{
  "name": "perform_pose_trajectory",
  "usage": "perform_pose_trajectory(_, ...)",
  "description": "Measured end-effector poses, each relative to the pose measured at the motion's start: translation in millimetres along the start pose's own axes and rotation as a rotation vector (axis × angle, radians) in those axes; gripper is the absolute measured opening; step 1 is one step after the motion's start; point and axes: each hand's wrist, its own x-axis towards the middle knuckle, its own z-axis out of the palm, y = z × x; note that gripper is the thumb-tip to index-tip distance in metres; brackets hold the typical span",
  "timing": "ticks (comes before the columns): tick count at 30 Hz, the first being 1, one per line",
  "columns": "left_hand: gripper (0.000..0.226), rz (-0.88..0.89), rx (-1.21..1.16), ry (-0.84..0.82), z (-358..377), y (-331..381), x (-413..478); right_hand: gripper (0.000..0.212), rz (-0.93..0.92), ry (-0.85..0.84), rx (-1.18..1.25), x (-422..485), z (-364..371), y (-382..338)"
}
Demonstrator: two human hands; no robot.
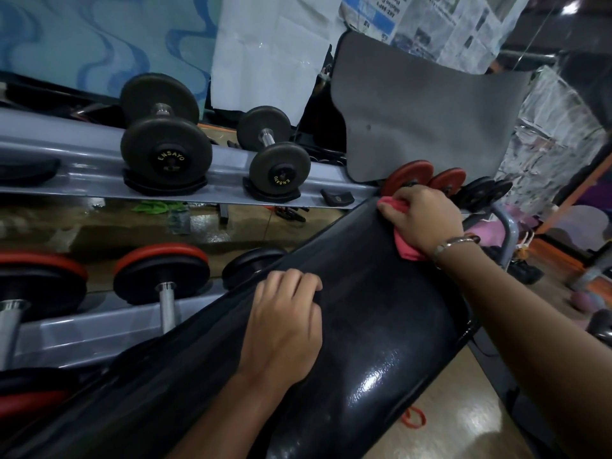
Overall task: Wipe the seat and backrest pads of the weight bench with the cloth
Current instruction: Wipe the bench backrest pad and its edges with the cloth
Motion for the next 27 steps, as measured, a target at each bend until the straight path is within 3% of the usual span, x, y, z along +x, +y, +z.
perform_pose_trajectory(2, 0.022, -0.002, -0.007, 0.005, -1, 0, 1, 0.034, -0.011, 0.001, -0.004, 2, 2, -10)
perform_pose_trajectory(8, 0.022, 0.013, -0.012, 0.014, 0, 0, 2, 0.035, -0.335, -0.156, 0.157, -30, -9, -23)
perform_pose_trajectory(10, 0.022, 0.008, -0.013, 0.009, 0, 0, 3, 0.037, -0.271, -0.125, 0.121, -17, -4, -17)
perform_pose_trajectory(13, 0.021, 0.005, -0.014, 0.005, 0, 0, 2, 0.034, -0.017, -0.026, 0.032, 18, 10, -4)
perform_pose_trajectory(16, 0.021, 0.013, -0.021, 0.016, 0, -1, 3, 0.037, 0.108, -0.034, 0.051, 38, 22, -5)
perform_pose_trajectory(18, 0.021, 0.004, -0.025, 0.020, 0, -2, 4, 0.038, 0.086, -0.040, 0.070, 40, 26, -10)
perform_pose_trajectory(23, 0.021, 0.004, -0.044, 0.021, 0, -1, 3, 0.040, -0.192, -0.105, 0.113, 26, 21, -11)
perform_pose_trajectory(27, 0.020, -0.031, -0.084, 0.033, 0, -2, 3, 0.036, 0.012, -0.041, 0.035, 31, 26, -20)
